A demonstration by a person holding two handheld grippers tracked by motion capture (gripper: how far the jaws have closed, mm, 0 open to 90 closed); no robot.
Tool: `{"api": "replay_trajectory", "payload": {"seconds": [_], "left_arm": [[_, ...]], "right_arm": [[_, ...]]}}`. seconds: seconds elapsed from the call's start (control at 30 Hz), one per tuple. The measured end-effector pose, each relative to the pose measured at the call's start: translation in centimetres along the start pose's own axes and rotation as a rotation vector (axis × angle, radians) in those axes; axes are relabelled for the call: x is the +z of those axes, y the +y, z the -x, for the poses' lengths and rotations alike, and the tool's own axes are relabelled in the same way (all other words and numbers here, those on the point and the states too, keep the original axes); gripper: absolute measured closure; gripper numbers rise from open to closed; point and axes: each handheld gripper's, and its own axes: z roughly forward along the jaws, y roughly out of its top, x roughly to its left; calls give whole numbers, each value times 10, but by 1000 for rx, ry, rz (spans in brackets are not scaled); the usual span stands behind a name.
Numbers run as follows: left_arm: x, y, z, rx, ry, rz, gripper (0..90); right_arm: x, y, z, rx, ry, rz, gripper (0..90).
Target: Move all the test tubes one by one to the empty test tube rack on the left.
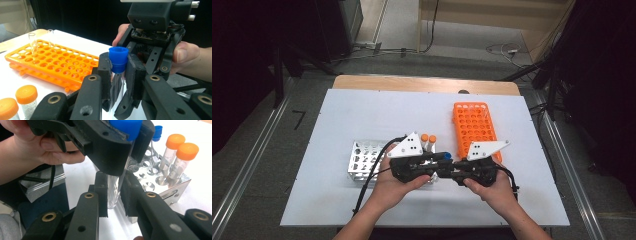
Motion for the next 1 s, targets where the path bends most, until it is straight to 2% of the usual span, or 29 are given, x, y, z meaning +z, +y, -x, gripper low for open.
{"api": "replay_trajectory", "payload": {"seconds": [0.07,0.2,0.37,0.6,0.83,1.0], "left_arm": [[-1,0,-1,-1,6,10,763],[-6,0,-5,-9,24,26,764],[-17,1,-13,-23,74,48,764],[-34,2,-29,-42,147,84,764],[-49,-1,-48,-76,223,119,764],[-57,-2,-58,-85,283,144,765]], "right_arm": [[0,-1,0,4,4,7,664],[-3,-2,1,-1,-19,29,494],[-10,-4,8,10,-35,51,265],[-18,-11,19,3,-52,59,10],[-29,-17,31,35,-119,87,0],[-36,-21,36,39,-145,99,0]]}}
